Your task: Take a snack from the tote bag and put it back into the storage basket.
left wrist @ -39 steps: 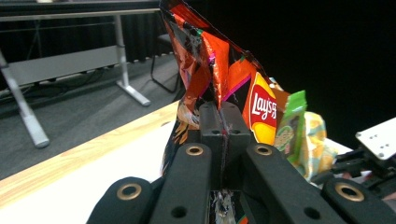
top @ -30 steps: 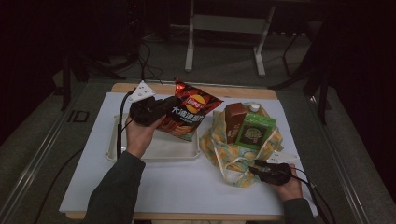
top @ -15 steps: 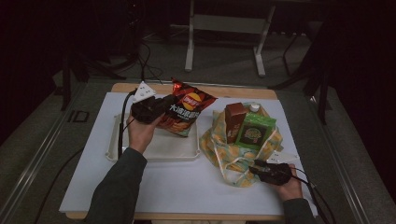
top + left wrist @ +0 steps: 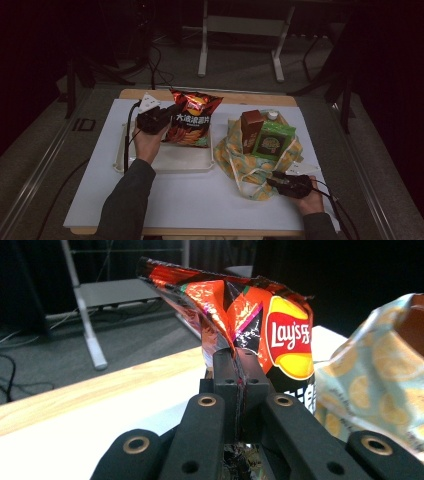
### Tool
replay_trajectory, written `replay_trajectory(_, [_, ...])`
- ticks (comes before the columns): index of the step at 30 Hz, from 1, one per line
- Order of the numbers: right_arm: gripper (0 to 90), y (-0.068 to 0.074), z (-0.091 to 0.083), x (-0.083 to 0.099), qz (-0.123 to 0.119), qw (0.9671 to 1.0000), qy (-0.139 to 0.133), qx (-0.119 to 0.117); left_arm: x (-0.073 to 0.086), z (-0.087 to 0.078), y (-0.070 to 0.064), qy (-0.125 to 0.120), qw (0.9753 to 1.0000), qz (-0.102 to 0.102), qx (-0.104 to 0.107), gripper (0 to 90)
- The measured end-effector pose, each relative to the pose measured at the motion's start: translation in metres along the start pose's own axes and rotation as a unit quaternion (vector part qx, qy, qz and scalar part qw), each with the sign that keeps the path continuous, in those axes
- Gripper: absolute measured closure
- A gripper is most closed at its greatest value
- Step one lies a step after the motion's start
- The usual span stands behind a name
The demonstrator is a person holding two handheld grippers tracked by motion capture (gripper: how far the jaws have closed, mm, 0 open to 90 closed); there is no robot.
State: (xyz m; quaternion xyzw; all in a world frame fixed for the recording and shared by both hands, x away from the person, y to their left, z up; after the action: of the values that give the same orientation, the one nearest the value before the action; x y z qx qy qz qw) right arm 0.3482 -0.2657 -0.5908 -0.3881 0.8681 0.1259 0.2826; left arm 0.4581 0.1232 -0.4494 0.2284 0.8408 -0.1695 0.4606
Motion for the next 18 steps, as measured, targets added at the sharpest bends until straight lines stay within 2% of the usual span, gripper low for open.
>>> replay_trajectory(5, [58.7, 0.000, 0.000, 0.000, 0.000, 1.0000, 0.000, 0.000, 0.012, 0.001, 0.013, 0.011, 0.9997, -0.012, -0.018, 88.2])
replay_trajectory(9, [58.7, 0.000, 0.000, 0.000, 0.000, 1.0000, 0.000, 0.000, 0.020, 0.004, 0.021, 0.017, 0.9992, -0.028, -0.022, 87.6])
replay_trajectory(12, [58.7, 0.000, 0.000, 0.000, 0.000, 1.0000, 0.000, 0.000, 0.021, 0.005, 0.023, 0.019, 0.9991, -0.034, -0.018, 87.8])
replay_trajectory(15, [58.7, 0.000, 0.000, 0.000, 0.000, 1.0000, 0.000, 0.000, 0.019, 0.008, 0.023, 0.022, 0.9990, -0.032, -0.023, 86.5])
replay_trajectory(18, [58.7, 0.000, 0.000, 0.000, 0.000, 1.0000, 0.000, 0.000, 0.020, 0.011, 0.024, 0.029, 0.9987, -0.035, -0.024, 80.3])
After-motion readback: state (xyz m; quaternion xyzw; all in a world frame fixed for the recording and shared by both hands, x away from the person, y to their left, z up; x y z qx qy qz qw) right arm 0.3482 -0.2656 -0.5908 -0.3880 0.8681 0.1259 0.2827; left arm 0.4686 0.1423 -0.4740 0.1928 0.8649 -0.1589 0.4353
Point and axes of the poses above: each handheld gripper's, and its own axes: z roughly forward along the jaws, x roughly out of its underside, y roughly to its left, the point moved 8 cm from there along z, roughly forward along the jaws, and after that the axes turned 13 degrees about y, right-handed, at the moved point
